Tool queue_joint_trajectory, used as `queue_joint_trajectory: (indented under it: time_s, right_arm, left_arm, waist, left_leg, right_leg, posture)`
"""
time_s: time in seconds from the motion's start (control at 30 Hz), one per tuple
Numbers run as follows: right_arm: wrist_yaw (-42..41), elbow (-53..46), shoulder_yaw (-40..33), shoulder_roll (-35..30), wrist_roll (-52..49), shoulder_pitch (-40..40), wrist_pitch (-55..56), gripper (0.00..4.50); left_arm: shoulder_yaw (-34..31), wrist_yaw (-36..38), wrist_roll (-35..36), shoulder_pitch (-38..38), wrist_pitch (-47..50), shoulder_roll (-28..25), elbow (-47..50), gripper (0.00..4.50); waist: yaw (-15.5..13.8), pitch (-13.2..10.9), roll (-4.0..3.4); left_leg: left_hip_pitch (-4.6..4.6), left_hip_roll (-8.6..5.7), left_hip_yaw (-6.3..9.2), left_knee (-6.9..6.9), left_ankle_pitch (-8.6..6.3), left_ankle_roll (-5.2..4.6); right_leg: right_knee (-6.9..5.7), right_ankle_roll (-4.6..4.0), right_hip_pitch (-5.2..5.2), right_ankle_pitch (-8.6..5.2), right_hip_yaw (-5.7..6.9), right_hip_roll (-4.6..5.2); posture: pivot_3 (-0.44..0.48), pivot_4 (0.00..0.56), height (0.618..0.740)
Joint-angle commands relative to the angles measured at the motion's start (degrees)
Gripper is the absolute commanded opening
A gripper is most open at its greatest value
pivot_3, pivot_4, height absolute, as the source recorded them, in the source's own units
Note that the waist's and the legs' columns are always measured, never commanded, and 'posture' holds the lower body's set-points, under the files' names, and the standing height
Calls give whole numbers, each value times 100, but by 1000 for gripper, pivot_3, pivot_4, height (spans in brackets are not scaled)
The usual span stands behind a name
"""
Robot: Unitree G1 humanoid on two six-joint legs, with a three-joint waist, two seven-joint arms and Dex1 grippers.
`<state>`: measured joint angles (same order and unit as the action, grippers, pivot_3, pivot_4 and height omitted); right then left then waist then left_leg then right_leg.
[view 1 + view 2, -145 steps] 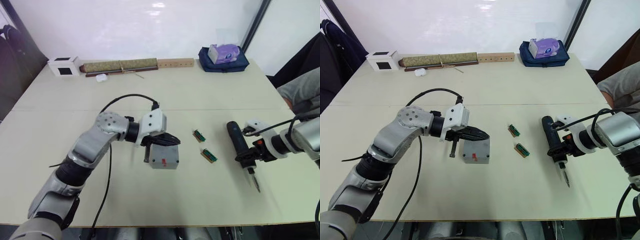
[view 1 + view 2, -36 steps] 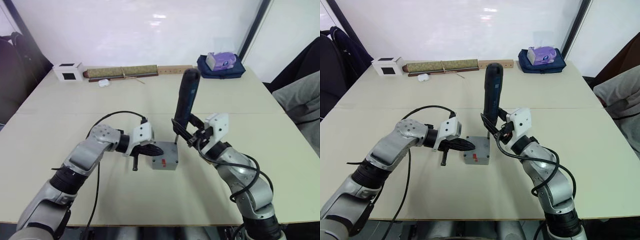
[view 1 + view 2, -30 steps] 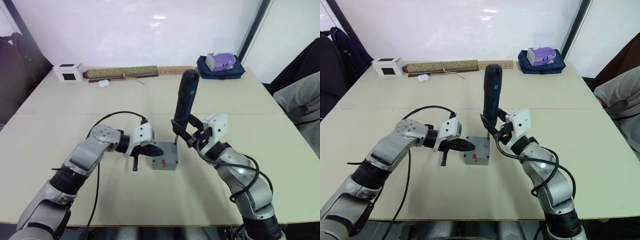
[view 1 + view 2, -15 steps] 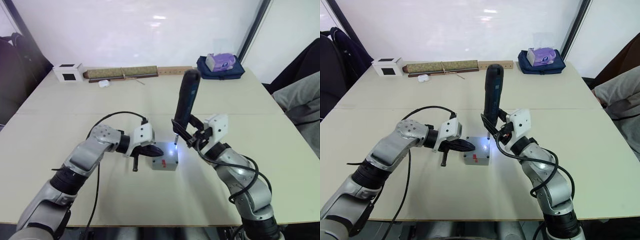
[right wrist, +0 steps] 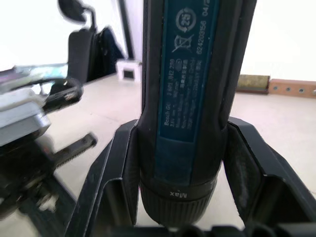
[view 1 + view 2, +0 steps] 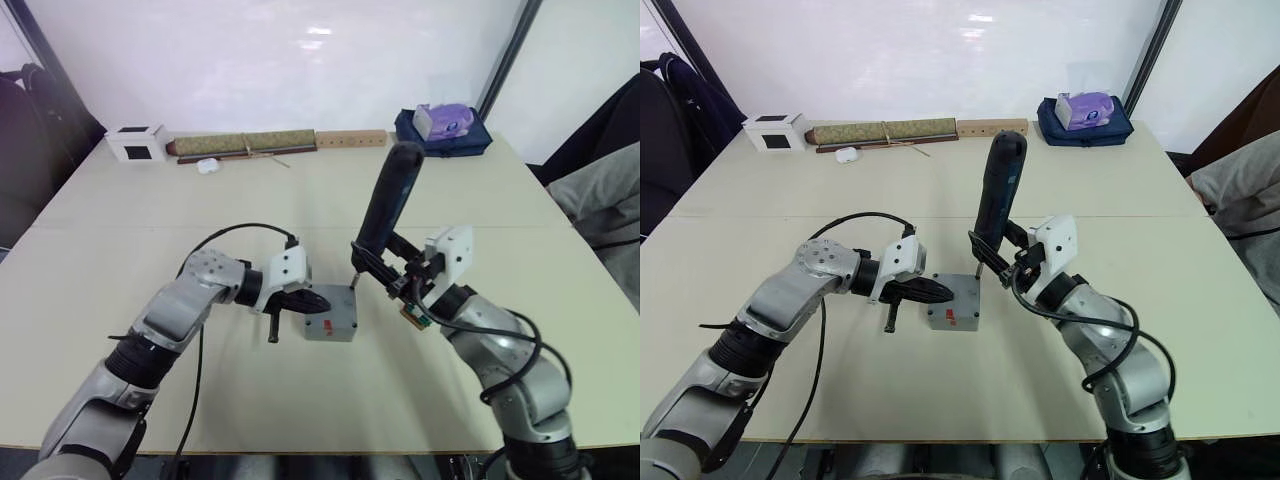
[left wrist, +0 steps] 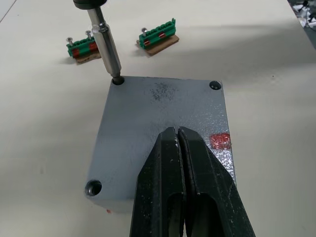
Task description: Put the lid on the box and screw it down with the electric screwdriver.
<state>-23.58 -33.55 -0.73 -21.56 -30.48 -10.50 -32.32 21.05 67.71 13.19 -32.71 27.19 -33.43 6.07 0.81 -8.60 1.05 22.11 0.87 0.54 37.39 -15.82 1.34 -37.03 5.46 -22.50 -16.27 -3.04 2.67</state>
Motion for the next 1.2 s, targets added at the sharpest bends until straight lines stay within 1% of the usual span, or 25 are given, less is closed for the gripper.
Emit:
queue_joint_trajectory:
  time_s: [0.03,0.1,0.17,0.23,0.27,0.3,0.37,0.4,0.43,0.5,0.53,0.6,0.7,0.83,0.97,1.1,1.17,1.2]
  right_arm:
    - [277,-369,-897,-228,-1144,-853,-667,1811]
    - [459,-274,-1224,-382,-1613,-1219,-1047,1811]
    - [840,28,-1698,-573,-2362,-1649,-1585,1811]
    - [1260,506,-2123,-940,-3265,-2028,-2317,1811]
    - [1411,628,-2212,-1058,-3544,-2119,-2520,1811]
    - [1498,893,-2367,-1350,-3732,-2207,-2816,1811]
    - [1225,1411,-2552,-2284,-3505,-2042,-3379,1811]
    - [1131,1850,-2525,-2828,-3452,-1835,-4007,1811]
    - [1062,2148,-2478,-3182,-3437,-1689,-4426,1811]
    - [944,2397,-2118,-3743,-3015,-1123,-4743,1811]
    - [819,2446,-2026,-3875,-2949,-928,-4825,1811]
    - [574,2562,-1920,-3988,-2977,-756,-5064,1811]
    - [337,2827,-1793,-3953,-2911,-916,-5387,1811]
    - [187,3147,-1613,-3934,-2643,-1172,-5651,1811]
    - [-173,3183,-1318,-4100,-2301,-1087,-5507,1811]
    - [-430,3436,-1110,-4136,-1961,-1096,-5385,1811]
    - [-600,3454,-915,-4220,-1757,-1072,-5212,2814]
    - [-681,3452,-841,-4255,-1675,-1061,-5133,3025]
  left_arm:
    - [189,52,-143,63,93,-8,-234,0]
    - [171,14,-155,63,69,45,-311,0]
    - [95,-87,-132,67,28,158,-366,0]
    - [-111,-166,31,32,81,298,-386,0]
    - [-167,-177,68,23,101,334,-390,0]
    - [-302,-321,106,-80,112,443,-418,0]
    - [-718,-381,596,-389,540,568,-161,0]
    - [-864,-287,832,-492,680,534,44,0]
    - [-929,-215,977,-547,780,501,193,0]
    - [-706,30,840,-531,649,237,478,0]
    - [-590,115,795,-506,628,138,596,0]
    - [-448,288,856,-438,661,-7,858,0]
    - [-381,462,1030,-362,726,-93,1159,0]
    - [-364,457,1104,-352,717,-86,1252,0]
    - [-375,384,1141,-345,699,-28,1275,0]
    - [-359,252,1189,-313,741,40,1300,0]
    - [-386,118,1106,-259,720,7,1211,0]
    - [-397,65,1068,-246,697,-2,1166,0]
  waist:
    - [-2,-20,-16]
    - [-14,-25,-17]
    - [-16,-27,-20]
    - [-16,-34,-15]
    - [-18,-41,-12]
    - [-16,-44,-7]
    - [-47,-70,-13]
    - [-45,-81,-9]
    - [-51,-82,-8]
    - [-53,-82,-9]
    - [-47,-82,-10]
    - [9,-88,-31]
    - [130,-121,-75]
    - [152,-136,-73]
    - [143,-137,-72]
    - [120,-139,-68]
    - [114,-140,-65]
    - [112,-140,-65]
  left_leg:
    - [10,0,1,1,0,0]
    - [21,-1,3,3,1,0]
    - [23,-1,5,2,1,0]
    - [25,-3,5,0,1,0]
    - [27,-4,6,0,1,0]
    - [28,-5,6,0,1,0]
    - [33,-6,7,-1,1,0]
    - [49,-14,7,1,1,0]
    - [65,-14,7,3,1,0]
    - [120,-16,8,13,1,-1]
    - [131,-15,10,17,0,-2]
    - [130,-14,-2,8,-8,-16]
    - [132,-14,-24,-2,-8,-17]
    - [125,-14,-16,7,-6,-15]
    - [128,-14,-19,18,-6,-14]
    - [134,-17,-18,36,-6,-15]
    - [135,-17,-17,47,-8,-17]
    - [135,-17,-16,51,-8,-18]
  right_leg:
    - [-1,1,-9,1,0,-1]
    - [-3,3,-18,2,1,0]
    - [-1,8,-17,5,4,1]
    - [0,8,-18,5,4,5]
    - [0,8,-18,5,4,8]
    - [1,5,-19,4,4,12]
    - [2,4,-22,4,6,15]
    - [4,4,-35,3,8,21]
    - [3,6,-48,4,8,21]
    - [2,23,-95,14,11,21]
    - [4,23,-103,14,15,20]
    - [13,26,-108,10,6,18]
    - [-3,29,-145,11,-39,5]
    - [-23,27,-145,13,-39,-24]
    - [-22,26,-140,13,-35,-31]
    - [-21,32,-136,16,-36,-20]
    - [-20,36,-130,18,-35,-18]
    - [-19,39,-126,20,-35,-16]
  posture:
    - [0,150,740]
    - [0,150,740]
    - [0,150,740]
    - [0,150,740]
    - [0,150,740]
    - [0,150,740]
    - [0,150,740]
    - [0,150,740]
    - [0,150,740]
    - [0,150,740]
    - [0,150,740]
    - [0,150,740]
    - [0,150,740]
    - [0,150,740]
    - [0,150,740]
    - [0,150,740]
    - [0,150,740]
    - [0,150,740]
